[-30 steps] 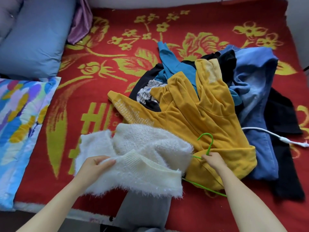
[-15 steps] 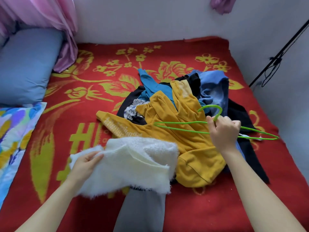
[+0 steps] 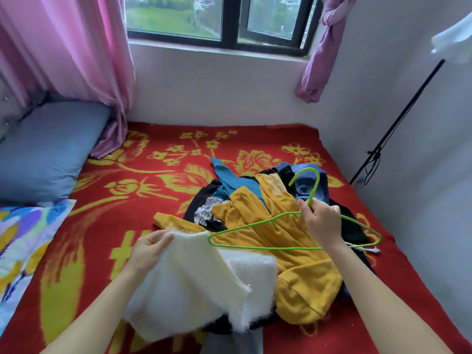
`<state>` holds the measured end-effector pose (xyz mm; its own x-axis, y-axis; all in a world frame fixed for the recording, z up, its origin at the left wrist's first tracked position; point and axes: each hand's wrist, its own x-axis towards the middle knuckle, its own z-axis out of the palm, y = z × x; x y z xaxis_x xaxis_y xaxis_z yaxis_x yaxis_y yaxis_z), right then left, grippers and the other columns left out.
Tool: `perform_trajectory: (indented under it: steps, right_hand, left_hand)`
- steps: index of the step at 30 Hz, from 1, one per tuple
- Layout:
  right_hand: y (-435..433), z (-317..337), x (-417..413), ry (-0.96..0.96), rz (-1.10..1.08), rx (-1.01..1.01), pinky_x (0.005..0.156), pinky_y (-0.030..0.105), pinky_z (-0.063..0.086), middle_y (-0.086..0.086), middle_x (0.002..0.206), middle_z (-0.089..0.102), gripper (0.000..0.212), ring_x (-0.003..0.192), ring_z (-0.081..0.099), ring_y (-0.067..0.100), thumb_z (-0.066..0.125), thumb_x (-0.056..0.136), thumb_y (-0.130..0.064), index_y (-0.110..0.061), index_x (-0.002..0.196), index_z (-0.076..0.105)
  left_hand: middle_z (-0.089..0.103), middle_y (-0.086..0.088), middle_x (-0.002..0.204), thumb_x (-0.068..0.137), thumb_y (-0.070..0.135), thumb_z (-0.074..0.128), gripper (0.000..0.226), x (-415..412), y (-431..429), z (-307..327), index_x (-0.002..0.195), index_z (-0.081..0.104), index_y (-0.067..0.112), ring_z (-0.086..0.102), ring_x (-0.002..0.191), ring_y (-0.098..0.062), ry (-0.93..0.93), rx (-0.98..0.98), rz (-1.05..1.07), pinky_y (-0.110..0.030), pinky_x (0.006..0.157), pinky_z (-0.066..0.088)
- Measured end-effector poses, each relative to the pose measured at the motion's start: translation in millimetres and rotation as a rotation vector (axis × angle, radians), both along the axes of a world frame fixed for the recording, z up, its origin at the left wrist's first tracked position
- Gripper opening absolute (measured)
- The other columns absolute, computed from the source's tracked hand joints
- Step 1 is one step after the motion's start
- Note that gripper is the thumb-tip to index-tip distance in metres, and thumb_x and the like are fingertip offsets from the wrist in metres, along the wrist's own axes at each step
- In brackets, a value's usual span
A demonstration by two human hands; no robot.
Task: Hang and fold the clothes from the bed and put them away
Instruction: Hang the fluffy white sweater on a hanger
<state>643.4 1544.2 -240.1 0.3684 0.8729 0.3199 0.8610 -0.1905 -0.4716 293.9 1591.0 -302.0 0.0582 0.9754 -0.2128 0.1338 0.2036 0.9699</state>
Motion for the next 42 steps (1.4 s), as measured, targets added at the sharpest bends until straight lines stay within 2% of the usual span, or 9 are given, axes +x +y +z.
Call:
perform_trajectory:
  steps: [4,11,14,17,21,26,34,38,42]
  right_hand:
    - [7.6,19.7,-7.1,-0.021,-0.06,-0.038,0.087,0.038,0.029,-0.008,0.05,0.039,0.035,0.057,0.045,0.025,0.049,0.097,-0.028,-0.011,0.066,0.047]
    - [7.9,30.4,-34.9,-0.091,-0.08,-0.019,0.084,0.037,0.029,-0.008,0.049,0.041,0.038,0.054,0.041,0.02,0.05,0.096,-0.028,-0.018,0.06,0.043]
    - [0.9,39.1,-36.6,-0.064,-0.111,0.017,0.084,0.036,0.028,-0.009,0.047,0.042,0.039,0.052,0.041,0.016,0.051,0.096,-0.026,-0.023,0.058,0.041]
    - [-9.2,44.7,-37.7,-0.038,-0.123,0.023,0.086,0.037,0.027,-0.006,0.048,0.045,0.041,0.057,0.046,0.021,0.049,0.096,-0.027,-0.027,0.057,0.038]
    - [-19.5,39.1,-46.3,-0.037,-0.129,-0.021,0.09,0.039,0.028,-0.005,0.049,0.045,0.037,0.06,0.048,0.024,0.047,0.097,-0.029,-0.022,0.061,0.043]
    - [-18.4,25.7,-62.7,-0.009,-0.103,-0.059,0.094,0.041,0.03,-0.003,0.049,0.045,0.037,0.059,0.05,0.025,0.045,0.098,-0.031,-0.018,0.063,0.045]
    - [-6.8,7.7,-91.7,0.359,0.01,-0.004,0.07,0.033,0.028,-0.009,0.036,0.036,0.046,0.045,0.034,0.013,0.053,0.095,-0.025,-0.017,0.053,0.035]
    - [-1.8,-4.7,-103.2,0.643,-0.062,-0.016,0.048,0.026,0.026,-0.012,0.036,0.031,0.036,0.039,0.029,0.007,0.052,0.096,-0.026,-0.007,0.065,0.05]
    - [-1.6,-4.9,-109.9,0.781,-0.045,-0.021,0.057,0.029,0.034,-0.005,0.047,0.039,0.034,0.048,0.034,0.011,0.051,0.096,-0.023,-0.008,0.067,0.054]
  left_hand:
    - [0.066,-0.015,0.088,0.09,0.005,0.059,0.017,-12.4,10.7,5.7,0.101,0.067,-0.005,0.057,0.079,-0.022,-0.06,0.017,-0.007,-0.026,0.063,0.048]
    - [0.066,-0.013,0.081,0.09,0.005,0.06,0.012,-23.0,16.8,9.0,0.09,0.071,0.0,0.056,0.079,-0.022,-0.126,0.039,-0.045,-0.035,0.076,0.043]
    - [0.068,-0.008,0.077,0.089,0.004,0.06,0.011,-27.4,19.5,7.5,0.09,0.071,0.001,0.059,0.075,-0.018,-0.134,0.052,-0.034,-0.026,0.068,0.048]
    - [0.068,-0.001,0.075,0.089,0.003,0.061,0.01,-28.6,18.8,7.8,0.093,0.069,0.0,0.062,0.063,-0.002,-0.151,0.052,-0.035,-0.011,0.057,0.047]
    - [0.066,-0.011,0.088,0.09,0.006,0.06,0.015,-31.2,14.5,9.1,0.099,0.068,-0.003,0.058,0.08,-0.02,-0.18,0.041,-0.043,-0.024,0.067,0.047]
    - [0.065,-0.013,0.087,0.09,0.006,0.059,0.016,-39.4,8.0,9.2,0.098,0.068,-0.005,0.056,0.08,-0.022,-0.217,0.035,-0.052,-0.028,0.068,0.045]
    - [0.071,-0.002,0.072,0.09,0.007,0.059,0.013,-67.4,-1.5,9.4,0.088,0.072,0.006,0.065,0.063,-0.009,-0.247,0.026,-0.149,-0.018,0.055,0.051]
    - [0.073,-0.004,0.078,0.087,0.013,0.063,0.013,-83.9,-3.7,13.3,0.087,0.075,0.014,0.066,0.068,-0.01,-0.193,0.07,-0.167,-0.018,0.059,0.052]
    - [0.073,-0.007,0.081,0.083,0.029,0.064,0.023,-93.6,-4.6,23.7,0.089,0.075,0.01,0.065,0.072,-0.014,-0.005,0.119,-0.27,-0.026,0.066,0.051]
